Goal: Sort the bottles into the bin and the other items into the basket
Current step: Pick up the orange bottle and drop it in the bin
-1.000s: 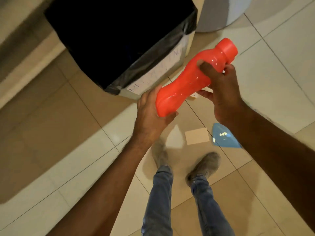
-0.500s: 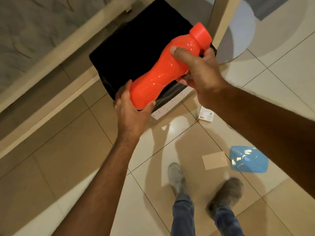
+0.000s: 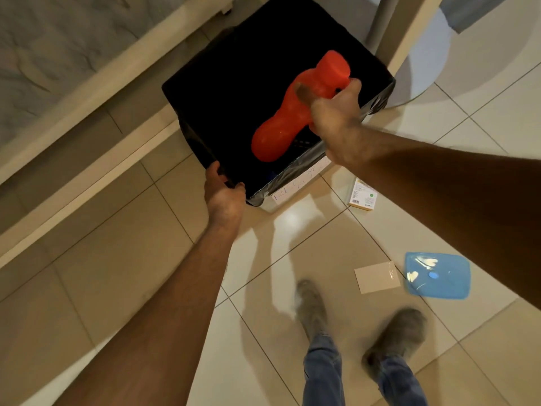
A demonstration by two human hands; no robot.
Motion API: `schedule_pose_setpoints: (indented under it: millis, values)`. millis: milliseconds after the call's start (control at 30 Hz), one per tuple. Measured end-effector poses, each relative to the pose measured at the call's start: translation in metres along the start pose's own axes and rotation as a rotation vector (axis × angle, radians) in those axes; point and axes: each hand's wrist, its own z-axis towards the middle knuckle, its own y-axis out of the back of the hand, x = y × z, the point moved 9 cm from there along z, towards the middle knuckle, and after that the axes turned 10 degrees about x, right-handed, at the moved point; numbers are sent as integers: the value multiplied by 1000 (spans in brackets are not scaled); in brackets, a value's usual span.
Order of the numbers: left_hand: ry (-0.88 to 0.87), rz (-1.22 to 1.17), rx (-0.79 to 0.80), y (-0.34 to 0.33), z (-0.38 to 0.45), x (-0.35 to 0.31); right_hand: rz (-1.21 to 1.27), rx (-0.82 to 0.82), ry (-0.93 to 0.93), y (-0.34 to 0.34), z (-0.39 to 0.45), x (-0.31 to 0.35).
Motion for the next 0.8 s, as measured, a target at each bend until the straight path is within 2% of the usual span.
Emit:
schedule_pose_setpoints:
  millis: [200, 433, 533, 800]
  values:
    - [-23, 64, 1, 2, 1, 2, -151, 46, -108, -13, 13, -31]
    - [-82, 240, -17, 7, -25, -8, -364, 52, 56, 6, -6, -22]
    - [-79, 292, -43, 9, -46, -11, -420, 51, 78, 21, -22, -21]
    - [-7, 382, 10, 3, -119, -23, -604, 100, 110, 55, -85, -11]
